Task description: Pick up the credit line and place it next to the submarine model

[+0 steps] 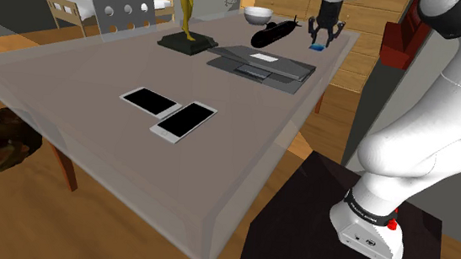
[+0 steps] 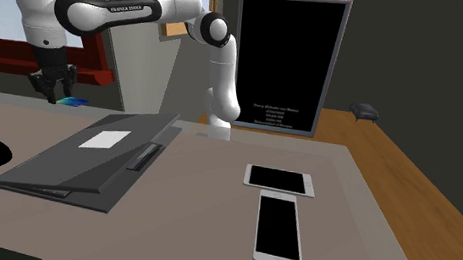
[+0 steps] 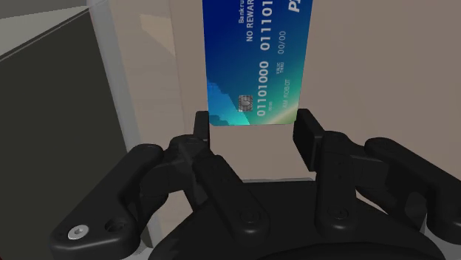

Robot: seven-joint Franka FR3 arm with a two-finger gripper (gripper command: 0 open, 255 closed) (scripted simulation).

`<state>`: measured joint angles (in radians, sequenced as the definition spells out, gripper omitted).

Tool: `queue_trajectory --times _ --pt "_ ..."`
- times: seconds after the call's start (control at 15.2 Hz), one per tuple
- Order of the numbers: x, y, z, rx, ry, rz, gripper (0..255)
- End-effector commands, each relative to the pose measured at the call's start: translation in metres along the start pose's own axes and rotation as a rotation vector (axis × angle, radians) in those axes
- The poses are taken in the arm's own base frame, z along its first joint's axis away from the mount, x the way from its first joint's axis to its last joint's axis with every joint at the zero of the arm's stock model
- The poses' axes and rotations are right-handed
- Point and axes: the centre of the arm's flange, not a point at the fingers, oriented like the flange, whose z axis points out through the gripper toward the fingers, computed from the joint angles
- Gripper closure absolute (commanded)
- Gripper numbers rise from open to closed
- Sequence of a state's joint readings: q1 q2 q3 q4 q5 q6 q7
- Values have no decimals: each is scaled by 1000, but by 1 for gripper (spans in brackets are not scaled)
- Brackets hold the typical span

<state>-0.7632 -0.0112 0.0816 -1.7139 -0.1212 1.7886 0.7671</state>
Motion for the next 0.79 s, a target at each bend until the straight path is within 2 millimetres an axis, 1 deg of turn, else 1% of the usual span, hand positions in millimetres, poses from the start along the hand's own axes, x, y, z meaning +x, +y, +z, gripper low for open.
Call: queue_trajectory --times 0.0,0.46,0.53,0.73 --pt "-1 -1 9 0 0 0 255" --pt "-7 -2 46 0 0 0 255" --pt "-7 -2 49 0 0 0 255" --pt "-7 -2 49 0 0 0 255"
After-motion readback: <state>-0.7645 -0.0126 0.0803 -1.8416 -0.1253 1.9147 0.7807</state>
